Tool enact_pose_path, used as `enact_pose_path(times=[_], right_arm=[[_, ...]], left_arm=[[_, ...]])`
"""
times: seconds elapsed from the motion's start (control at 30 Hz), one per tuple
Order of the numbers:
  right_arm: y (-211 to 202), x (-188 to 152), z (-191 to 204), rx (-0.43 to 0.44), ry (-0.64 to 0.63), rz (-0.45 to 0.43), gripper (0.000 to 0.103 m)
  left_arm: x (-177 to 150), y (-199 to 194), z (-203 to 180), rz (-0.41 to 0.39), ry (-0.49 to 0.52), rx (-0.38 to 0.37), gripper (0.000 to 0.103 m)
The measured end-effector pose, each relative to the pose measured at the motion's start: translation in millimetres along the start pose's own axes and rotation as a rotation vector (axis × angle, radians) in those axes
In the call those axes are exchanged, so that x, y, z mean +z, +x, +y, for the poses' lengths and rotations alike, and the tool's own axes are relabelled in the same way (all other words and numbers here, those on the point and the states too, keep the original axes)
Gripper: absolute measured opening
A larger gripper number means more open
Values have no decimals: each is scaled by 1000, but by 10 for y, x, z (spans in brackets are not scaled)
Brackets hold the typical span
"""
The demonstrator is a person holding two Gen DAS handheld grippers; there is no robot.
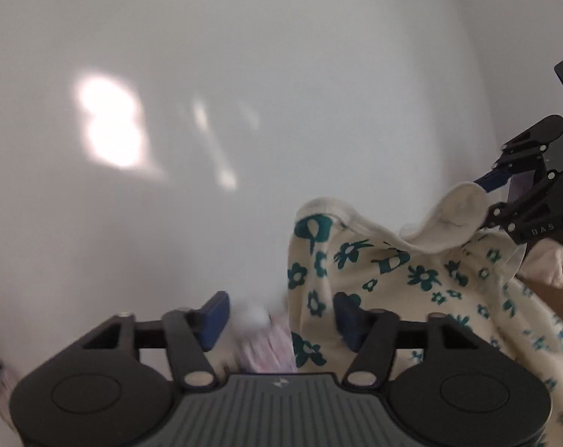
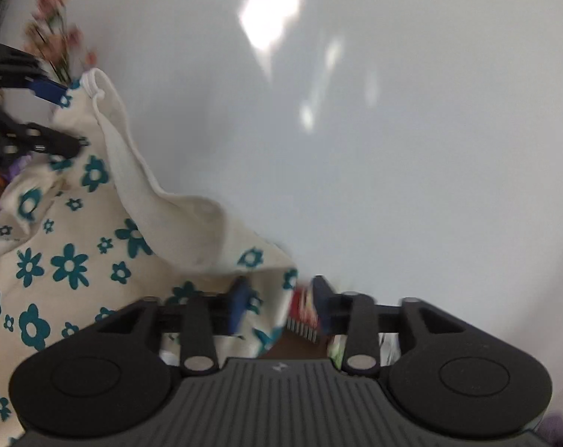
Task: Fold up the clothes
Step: 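Lower the garment flat onto the table and open both grippers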
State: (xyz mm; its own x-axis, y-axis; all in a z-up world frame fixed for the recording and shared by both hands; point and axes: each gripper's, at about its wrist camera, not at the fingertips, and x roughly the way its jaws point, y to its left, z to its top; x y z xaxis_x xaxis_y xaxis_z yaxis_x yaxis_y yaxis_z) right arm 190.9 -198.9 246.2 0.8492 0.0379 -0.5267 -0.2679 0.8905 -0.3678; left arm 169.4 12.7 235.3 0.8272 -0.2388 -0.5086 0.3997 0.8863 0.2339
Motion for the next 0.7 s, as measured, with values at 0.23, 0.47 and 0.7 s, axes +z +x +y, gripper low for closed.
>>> enact_pose_path(times=[0.23,0.47,0.7], right_arm=[[618,-1177,246,154,59,247,57],[-625,-2306,899,299,125,147,69],[-1213,-2816,1437,206,185,51,68]], left_arm=[[-1349,257,-298,303,-24,-222,58],[-2557,-553,-436,283,-218,-219,74],[-2819,-993,-784,258,-298,26,74]])
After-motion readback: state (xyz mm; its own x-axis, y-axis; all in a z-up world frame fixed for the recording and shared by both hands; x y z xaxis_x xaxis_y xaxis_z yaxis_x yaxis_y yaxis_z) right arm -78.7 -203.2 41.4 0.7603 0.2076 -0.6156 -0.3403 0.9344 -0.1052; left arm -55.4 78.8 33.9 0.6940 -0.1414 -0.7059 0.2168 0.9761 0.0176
